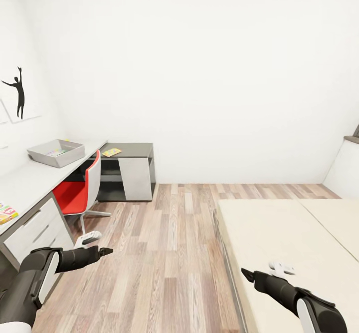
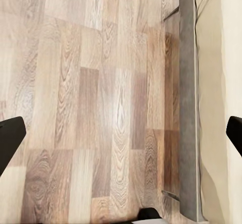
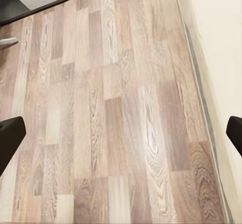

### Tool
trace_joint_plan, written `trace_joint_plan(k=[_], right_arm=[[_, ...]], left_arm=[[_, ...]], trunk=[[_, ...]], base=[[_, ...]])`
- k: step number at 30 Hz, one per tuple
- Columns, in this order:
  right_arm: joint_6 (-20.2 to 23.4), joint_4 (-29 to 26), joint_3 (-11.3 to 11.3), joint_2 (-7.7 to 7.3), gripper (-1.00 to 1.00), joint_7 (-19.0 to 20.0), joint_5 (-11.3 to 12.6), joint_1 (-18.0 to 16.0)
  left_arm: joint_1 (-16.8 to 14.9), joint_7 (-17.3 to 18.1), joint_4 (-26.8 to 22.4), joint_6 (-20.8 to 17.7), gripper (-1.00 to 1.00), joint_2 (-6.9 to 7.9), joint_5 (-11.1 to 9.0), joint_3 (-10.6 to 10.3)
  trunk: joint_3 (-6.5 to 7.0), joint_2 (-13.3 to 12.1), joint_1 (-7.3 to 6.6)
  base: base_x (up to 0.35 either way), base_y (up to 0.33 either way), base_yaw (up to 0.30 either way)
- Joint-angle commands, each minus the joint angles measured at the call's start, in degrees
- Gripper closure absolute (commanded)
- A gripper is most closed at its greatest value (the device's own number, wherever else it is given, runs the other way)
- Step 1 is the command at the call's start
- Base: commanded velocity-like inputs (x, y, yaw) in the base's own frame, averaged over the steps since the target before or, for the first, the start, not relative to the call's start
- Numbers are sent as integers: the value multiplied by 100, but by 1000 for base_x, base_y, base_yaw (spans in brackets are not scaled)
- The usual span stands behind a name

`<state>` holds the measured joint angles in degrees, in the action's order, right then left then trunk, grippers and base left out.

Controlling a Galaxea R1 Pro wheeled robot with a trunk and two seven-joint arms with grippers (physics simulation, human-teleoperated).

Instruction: Put all the toys in the child's room - the three board games (two on the bed and one on the table), the two jigsaw puzzles on the table, and the tennis ball on the table - inside the toy box on the table in the child's room.

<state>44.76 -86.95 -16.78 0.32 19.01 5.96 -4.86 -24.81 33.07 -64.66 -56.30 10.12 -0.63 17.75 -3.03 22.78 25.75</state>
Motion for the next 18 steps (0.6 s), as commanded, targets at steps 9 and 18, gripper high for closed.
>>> trace_joint_plan(k=[9, 18], right_arm=[[39, 25, 14, 3, -100, -2, 52, -6], [42, 28, 16, 3, -100, -2, 53, -6]], left_arm=[[-6, 16, -3, -40, -100, -1, -5, 9], [-6, 16, -3, -39, -100, -1, -6, 9]], trunk=[[-14, 14, 3], [-14, 14, 3]], base=[[-45, 0, 0], [-8, 0, 0]])
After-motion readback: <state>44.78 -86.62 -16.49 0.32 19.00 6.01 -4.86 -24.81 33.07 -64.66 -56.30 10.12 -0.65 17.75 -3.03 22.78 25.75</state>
